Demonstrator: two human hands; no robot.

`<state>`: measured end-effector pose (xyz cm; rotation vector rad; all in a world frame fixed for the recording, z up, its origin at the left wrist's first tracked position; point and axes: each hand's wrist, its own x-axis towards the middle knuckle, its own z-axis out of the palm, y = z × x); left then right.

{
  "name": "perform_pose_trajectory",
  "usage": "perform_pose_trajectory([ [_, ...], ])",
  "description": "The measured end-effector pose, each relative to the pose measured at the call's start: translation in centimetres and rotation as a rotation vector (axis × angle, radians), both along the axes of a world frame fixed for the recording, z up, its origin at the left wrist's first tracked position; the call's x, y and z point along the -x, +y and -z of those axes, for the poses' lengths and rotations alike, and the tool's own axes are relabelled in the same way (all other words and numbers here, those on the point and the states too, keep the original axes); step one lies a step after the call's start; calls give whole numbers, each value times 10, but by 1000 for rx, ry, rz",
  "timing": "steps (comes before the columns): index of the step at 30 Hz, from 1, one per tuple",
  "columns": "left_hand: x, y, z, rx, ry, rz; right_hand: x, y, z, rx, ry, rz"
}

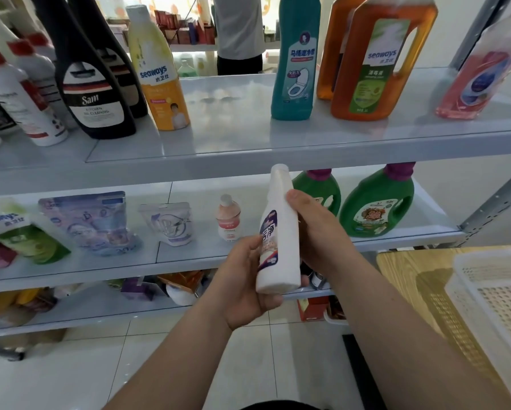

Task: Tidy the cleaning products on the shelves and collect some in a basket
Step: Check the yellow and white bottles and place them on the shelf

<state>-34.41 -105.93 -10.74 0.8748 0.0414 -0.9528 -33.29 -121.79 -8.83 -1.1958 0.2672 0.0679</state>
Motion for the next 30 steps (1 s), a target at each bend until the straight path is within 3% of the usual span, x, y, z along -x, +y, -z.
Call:
perform_pose_trajectory([
  [5, -7, 10, 12, -248, -305, -57, 1, 5, -4, 56, -58, 7],
  [9, -15, 21, 20, -436, -592, -124, 3, 11, -9, 323, -127, -68],
  [12, -23, 29, 26, -737, -855, -220, 3, 12, -15, 492, -206, 21],
  [16, -32, 43, 32, -1058, -1119, -329, -1, -2, -33, 1023, -334, 22],
  [21, -28, 51, 27, -1299, -1381, -348, -15, -7, -45, 1587, -239, -131],
  [23, -26, 53, 23, -1319, -1421, -335, -21, -8, -50, 1687, -206, -127],
  [25, -27, 57, 17, -1216, -1353, -256, -25, -8, -55, 1715, -253, -90],
  [30, -30, 67, 2, -752, -983, -108, -23, -6, -61, 1483, -676, 67],
])
